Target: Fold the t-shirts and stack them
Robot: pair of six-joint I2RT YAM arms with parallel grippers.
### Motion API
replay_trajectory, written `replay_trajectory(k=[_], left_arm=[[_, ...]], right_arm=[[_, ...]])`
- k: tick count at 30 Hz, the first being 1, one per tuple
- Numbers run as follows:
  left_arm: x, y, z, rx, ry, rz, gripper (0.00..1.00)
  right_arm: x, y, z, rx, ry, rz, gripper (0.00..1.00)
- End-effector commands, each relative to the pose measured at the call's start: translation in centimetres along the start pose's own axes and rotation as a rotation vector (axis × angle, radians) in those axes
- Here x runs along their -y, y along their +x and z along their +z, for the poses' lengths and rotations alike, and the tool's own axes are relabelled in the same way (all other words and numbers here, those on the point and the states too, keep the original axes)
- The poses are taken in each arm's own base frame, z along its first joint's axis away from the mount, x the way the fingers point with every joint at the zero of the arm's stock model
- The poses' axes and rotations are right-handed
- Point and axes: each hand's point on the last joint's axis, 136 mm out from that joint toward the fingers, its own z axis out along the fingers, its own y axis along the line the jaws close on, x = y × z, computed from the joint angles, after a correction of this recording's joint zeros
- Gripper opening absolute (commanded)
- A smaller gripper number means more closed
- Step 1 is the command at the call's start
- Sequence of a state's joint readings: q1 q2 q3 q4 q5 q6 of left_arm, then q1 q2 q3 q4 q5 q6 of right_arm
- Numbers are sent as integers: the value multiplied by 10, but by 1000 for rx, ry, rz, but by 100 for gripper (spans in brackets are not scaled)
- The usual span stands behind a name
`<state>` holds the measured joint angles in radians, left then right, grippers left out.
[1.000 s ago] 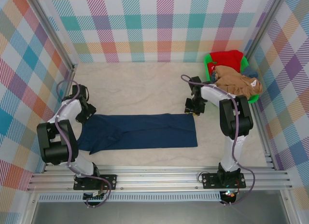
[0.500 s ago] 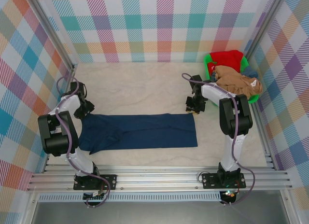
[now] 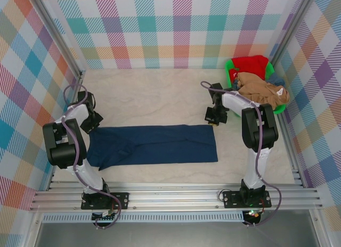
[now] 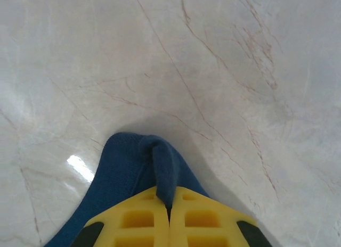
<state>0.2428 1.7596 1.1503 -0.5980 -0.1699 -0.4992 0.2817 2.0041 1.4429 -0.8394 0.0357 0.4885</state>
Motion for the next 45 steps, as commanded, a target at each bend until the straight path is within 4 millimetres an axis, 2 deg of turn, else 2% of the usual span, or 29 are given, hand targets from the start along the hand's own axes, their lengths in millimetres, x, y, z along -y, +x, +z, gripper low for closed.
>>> replay_trajectory(k=[1, 13, 21, 22, 23, 24, 25, 26, 27, 29, 31, 34, 37, 39, 41, 42, 45], left_arm=[[-6, -27, -10, 66, -11, -30, 0], [6, -39, -31, 48, 49, -75, 0], [12, -43, -13, 4, 17, -64, 0], [14, -44, -8, -4, 16, -64, 3], [15, -43, -5, -15, 11, -64, 11], [15, -44, -4, -22, 0, -70, 21], [14, -47, -7, -15, -1, -83, 35], [14, -50, -15, 7, 8, -101, 47], [15, -53, -23, 29, 22, -113, 52], [20, -54, -47, 69, 71, -114, 57], [23, -41, -64, 67, 84, -100, 57], [34, 1, -71, 35, 115, -71, 53], [44, 52, -65, -42, 167, -58, 41], [56, 89, -60, -126, 218, -41, 29], [63, 122, -56, -197, 224, 13, 26], [62, 138, -53, -225, 198, 47, 26], [51, 170, -44, -262, 128, 110, 25]], right_arm=[[4, -9, -17, 32, 26, -5, 0], [3, -21, -27, 43, 2, 47, 0], [-4, -35, -20, 29, -7, 86, 0], [-4, -37, -17, 23, -3, 90, 0], [-3, -38, -13, 11, 5, 95, 0], [-3, -39, -11, 3, 12, 95, 10], [-3, -41, -12, 5, 19, 94, 20], [-4, -44, -16, 23, 19, 93, 28], [-4, -47, -23, 48, 15, 91, 33], [-5, -51, -43, 113, 9, 77, 39], [-8, -50, -62, 161, -5, 54, 40], [-22, -31, -66, 150, -59, 17, 32], [-50, -4, -53, 101, -151, -28, 25], [-67, 12, -42, 66, -200, -61, 21], [-79, 21, -32, 27, -238, -73, 20], [-80, 24, -25, 3, -240, -63, 19], [-76, 27, -6, -27, -217, -66, 19]])
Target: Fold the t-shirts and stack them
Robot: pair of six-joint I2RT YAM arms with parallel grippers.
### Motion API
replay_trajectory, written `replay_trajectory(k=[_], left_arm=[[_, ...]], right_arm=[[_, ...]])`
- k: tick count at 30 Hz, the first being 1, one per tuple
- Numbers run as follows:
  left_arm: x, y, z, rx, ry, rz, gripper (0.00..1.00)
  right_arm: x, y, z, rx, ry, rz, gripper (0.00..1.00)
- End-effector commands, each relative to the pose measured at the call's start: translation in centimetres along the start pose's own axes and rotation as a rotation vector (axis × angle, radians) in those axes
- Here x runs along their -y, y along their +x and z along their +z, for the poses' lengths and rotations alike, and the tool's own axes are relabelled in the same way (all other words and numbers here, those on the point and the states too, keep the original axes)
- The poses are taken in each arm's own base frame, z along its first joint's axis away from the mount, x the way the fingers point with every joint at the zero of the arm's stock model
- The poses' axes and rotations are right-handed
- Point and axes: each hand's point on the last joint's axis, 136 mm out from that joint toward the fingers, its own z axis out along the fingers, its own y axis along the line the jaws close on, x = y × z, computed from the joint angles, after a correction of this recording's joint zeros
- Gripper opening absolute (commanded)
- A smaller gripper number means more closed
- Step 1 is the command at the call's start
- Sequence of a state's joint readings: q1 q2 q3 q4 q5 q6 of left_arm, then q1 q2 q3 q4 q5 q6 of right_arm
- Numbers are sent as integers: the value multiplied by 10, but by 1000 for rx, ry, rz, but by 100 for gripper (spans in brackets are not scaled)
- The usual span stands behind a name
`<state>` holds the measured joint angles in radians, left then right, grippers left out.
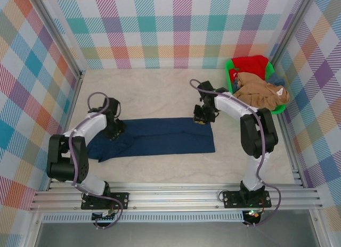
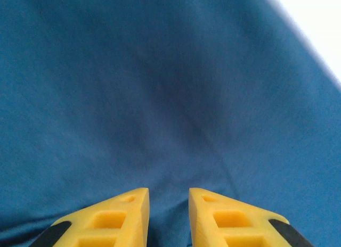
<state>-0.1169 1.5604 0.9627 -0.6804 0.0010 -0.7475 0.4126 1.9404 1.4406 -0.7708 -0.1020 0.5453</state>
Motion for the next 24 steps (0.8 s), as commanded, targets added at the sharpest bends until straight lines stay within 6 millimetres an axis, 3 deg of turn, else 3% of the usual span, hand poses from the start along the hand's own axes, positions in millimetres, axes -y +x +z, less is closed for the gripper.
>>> replay_trajectory(k=[1, 4, 12, 18, 22, 24], left_arm=[[-7, 33, 11, -72, -32, -6, 25], [-19, 53, 11, -96, -74, 12, 22], [-27, 89, 1, -142, -47, 16, 14], [3, 123, 0, -347, 113, -5, 13], [-3, 114, -15, -322, 60, 18, 15], [-9, 99, -24, -257, 53, -15, 25]], right_arm=[[6, 0, 21, -41, -9, 23, 18], [14, -1, 26, -55, 36, 6, 18], [22, 1, 27, -61, 75, -7, 18], [25, 3, 23, -56, 81, -17, 18], [24, 3, 18, -45, 77, -21, 18], [21, 2, 15, -40, 67, -23, 18]])
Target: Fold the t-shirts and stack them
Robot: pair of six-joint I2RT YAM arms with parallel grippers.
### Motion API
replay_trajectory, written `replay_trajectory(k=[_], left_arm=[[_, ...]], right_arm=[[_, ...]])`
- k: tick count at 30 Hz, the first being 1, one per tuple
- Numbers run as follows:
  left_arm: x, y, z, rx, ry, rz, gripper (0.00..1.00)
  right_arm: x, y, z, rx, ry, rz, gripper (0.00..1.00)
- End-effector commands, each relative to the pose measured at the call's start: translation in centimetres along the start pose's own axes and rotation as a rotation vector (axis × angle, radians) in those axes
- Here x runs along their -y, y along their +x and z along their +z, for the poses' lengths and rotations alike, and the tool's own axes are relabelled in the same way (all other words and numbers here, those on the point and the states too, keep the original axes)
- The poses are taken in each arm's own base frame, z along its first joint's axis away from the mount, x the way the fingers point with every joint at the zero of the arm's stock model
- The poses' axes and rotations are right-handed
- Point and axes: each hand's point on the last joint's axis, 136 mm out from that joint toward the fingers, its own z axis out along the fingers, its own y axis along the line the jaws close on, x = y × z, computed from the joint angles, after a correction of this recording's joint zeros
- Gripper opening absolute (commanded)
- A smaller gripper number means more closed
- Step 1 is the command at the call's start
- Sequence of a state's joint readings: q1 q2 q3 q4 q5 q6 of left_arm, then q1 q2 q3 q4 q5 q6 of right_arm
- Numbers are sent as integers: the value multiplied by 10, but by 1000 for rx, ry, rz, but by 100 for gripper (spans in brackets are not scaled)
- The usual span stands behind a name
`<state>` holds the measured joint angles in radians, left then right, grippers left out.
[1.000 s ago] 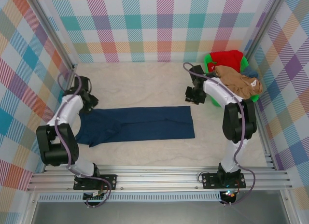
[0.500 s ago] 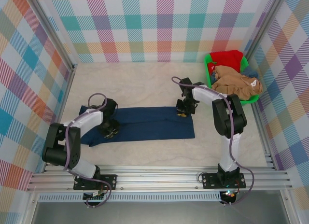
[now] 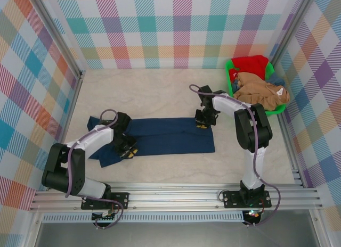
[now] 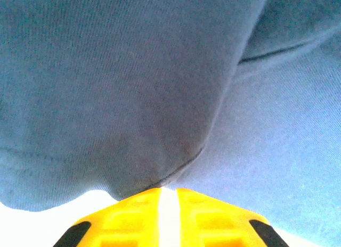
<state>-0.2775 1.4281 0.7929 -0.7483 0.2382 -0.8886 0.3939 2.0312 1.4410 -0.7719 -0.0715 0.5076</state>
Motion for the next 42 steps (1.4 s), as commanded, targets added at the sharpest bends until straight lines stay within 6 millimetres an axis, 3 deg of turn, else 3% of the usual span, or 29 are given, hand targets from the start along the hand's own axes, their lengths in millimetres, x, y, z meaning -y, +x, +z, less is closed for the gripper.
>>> replay_trajectory(k=[1, 3, 6, 9, 12, 16, 20, 23, 29, 34, 38, 42], left_arm=[[-6, -9, -28, 68, -3, -46, 30], [-27, -18, -41, 149, -66, -103, 40], [-78, -26, -59, 276, -199, -233, 47], [-114, -28, -49, 290, -137, -448, 46], [-136, -42, -50, 344, -124, -561, 46], [-132, -65, -39, 356, -74, -589, 48], [-139, -58, -18, 275, -144, -606, 44], [-149, -59, -14, 310, -175, -601, 42], [-139, -75, 2, 322, -119, -573, 17], [-132, -83, -17, 374, -88, -545, 4], [-115, -92, -47, 415, -30, -526, 4], [-109, -96, -57, 404, -33, -541, 4]], right_arm=[[-3, 1, -18, 23, -15, -23, 18], [-4, 3, -20, 26, -24, -29, 19], [-4, 9, -21, 23, -42, -25, 20], [-5, 15, -23, 22, -68, -26, 20], [-6, 20, -22, 16, -88, -19, 21], [-7, 23, -21, 13, -100, -17, 21], [-7, 22, -24, 19, -102, -16, 21], [-7, 21, -26, 21, -101, -17, 21], [-7, 22, -26, 22, -103, -10, 21], [-6, 22, -27, 26, -100, -8, 21], [-5, 24, -26, 23, -95, -4, 20], [-5, 23, -26, 20, -93, -5, 20]])
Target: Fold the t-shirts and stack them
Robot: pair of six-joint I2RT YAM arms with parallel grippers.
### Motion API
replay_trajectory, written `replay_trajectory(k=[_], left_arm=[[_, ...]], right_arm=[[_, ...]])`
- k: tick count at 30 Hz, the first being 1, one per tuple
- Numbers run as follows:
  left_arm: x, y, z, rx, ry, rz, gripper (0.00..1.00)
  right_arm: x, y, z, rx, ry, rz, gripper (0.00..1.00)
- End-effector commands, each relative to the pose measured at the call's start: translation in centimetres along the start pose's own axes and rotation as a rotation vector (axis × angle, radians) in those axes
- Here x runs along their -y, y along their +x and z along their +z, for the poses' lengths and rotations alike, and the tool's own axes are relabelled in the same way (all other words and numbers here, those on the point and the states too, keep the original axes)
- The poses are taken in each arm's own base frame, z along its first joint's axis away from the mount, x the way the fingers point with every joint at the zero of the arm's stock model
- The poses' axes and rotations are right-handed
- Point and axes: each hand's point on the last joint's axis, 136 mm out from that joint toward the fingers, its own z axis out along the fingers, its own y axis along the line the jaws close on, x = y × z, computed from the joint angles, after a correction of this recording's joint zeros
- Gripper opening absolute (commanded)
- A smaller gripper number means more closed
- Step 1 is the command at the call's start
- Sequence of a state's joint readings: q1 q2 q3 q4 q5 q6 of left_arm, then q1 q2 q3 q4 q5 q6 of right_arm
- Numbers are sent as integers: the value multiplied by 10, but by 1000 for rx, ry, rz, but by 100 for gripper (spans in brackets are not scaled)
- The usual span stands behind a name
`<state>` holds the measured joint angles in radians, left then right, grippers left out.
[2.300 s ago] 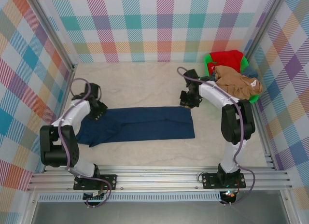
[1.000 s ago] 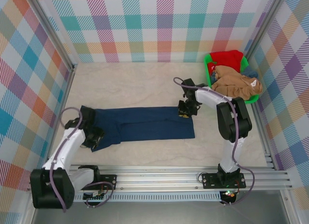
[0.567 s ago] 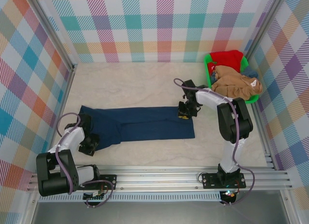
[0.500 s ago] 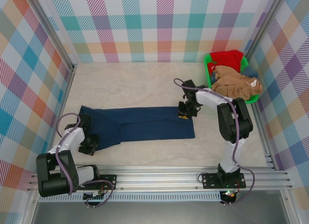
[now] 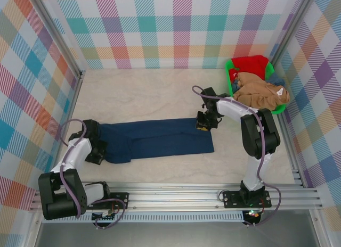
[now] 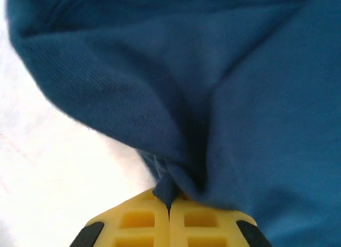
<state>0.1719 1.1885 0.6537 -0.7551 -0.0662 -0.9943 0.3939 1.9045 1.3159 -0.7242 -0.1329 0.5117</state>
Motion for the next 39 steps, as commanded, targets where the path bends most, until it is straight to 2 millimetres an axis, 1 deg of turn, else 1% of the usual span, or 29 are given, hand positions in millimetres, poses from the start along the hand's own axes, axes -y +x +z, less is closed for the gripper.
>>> replay_trajectory(k=[1, 6, 8, 13, 17, 19, 22, 24, 27, 28, 30, 33, 36, 39], left_arm=[[16, -10, -9, 13, 38, -10, 3], [35, -23, -9, 58, 83, -13, 2], [36, -24, -9, 57, 82, -10, 2], [24, -22, -4, 73, 60, 8, 2], [23, -27, -1, 122, 93, -4, 2], [17, -26, 5, 120, 57, -3, 2], [9, -19, 18, 78, -1, 10, 5], [13, -18, 15, 71, 23, 13, 3], [18, -23, 3, 101, 57, 9, 2], [19, -24, 0, 103, 63, 15, 2], [20, -22, -2, 92, 64, 23, 2], [17, -19, -1, 77, 63, 18, 2], [15, -18, -1, 80, 69, 11, 2], [15, -17, -2, 78, 69, 15, 1]], right_arm=[[-3, 2, -8, 11, -16, 0, 20], [-3, 0, -9, 15, -17, -2, 20], [-3, 1, -9, 14, -13, -1, 20], [-2, 1, -10, 17, -12, 0, 20], [-2, 2, -8, 10, -12, 1, 20], [-1, 2, -6, 8, -9, 1, 20], [4, 2, -8, 11, 17, 14, 20], [14, 5, -11, 23, 55, 46, 25], [36, 13, -19, 45, 94, 141, 34], [41, 17, -19, 47, 84, 172, 35], [46, 21, -17, 48, 41, 232, 35], [45, 24, -11, 17, 8, 278, 32], [42, 22, -6, 12, -13, 303, 27], [46, 20, -3, 3, 11, 322, 26]])
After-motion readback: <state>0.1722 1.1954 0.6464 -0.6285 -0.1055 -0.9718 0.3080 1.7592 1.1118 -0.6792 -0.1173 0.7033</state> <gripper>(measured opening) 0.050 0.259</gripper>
